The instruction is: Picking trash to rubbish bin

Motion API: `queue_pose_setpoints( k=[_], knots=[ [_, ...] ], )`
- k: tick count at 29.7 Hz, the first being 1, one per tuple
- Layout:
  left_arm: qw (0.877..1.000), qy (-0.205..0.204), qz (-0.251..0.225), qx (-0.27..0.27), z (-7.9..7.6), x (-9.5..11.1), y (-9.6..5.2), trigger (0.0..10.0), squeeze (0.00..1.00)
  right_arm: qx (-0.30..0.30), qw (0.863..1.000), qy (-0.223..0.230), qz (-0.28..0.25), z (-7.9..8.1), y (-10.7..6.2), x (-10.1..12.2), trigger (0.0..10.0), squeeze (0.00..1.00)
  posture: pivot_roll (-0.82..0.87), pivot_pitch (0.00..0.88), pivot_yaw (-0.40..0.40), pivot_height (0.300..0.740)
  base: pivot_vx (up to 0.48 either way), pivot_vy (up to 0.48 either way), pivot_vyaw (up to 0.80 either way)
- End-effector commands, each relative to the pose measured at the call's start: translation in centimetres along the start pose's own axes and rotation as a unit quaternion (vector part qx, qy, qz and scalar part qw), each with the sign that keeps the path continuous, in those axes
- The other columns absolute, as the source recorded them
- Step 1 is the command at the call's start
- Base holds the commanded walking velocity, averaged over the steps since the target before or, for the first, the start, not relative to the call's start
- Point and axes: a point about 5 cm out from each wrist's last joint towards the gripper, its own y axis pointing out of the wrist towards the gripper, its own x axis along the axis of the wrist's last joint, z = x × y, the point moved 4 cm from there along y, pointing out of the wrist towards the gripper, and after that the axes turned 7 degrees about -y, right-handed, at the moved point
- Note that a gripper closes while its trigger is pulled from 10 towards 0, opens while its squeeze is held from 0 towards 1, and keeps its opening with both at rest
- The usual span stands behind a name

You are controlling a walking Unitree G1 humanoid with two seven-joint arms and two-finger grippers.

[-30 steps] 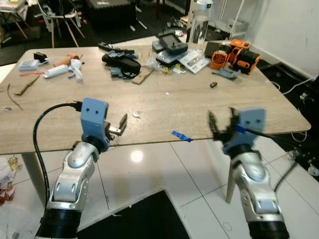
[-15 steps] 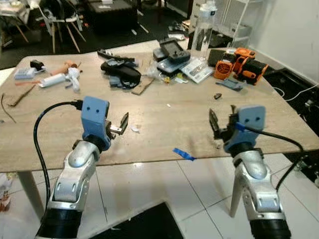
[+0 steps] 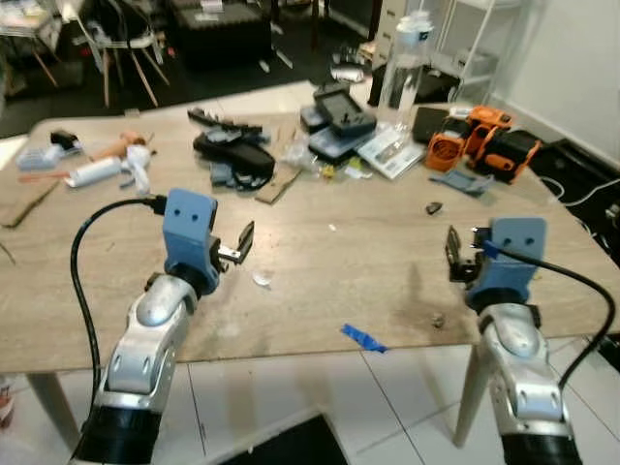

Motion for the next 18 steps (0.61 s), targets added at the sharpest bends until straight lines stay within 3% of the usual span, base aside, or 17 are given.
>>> queue_pose_setpoints(
  k=[1,18],
  knots=[
    [1.000,-0.001,0.013,0.001,0.08,-0.61,-0.16,10.0,0.00,-0.008,1.000,-0.004,0.012,-0.37,-0.33,-0.49,10.0,0.00,-0.05,0.140,0.062,0.740,0.349,0.000,0.00],
    [1.000,-0.003,0.014,0.002,-0.07,-0.73,0.01,10.0,0.00,-0.019,1.000,0.002,0.022,-0.95,-0.50,-0.83,10.0,0.00,-0.06,0.148,0.061,0.740,0.339,0.000,0.00]
  ],
)
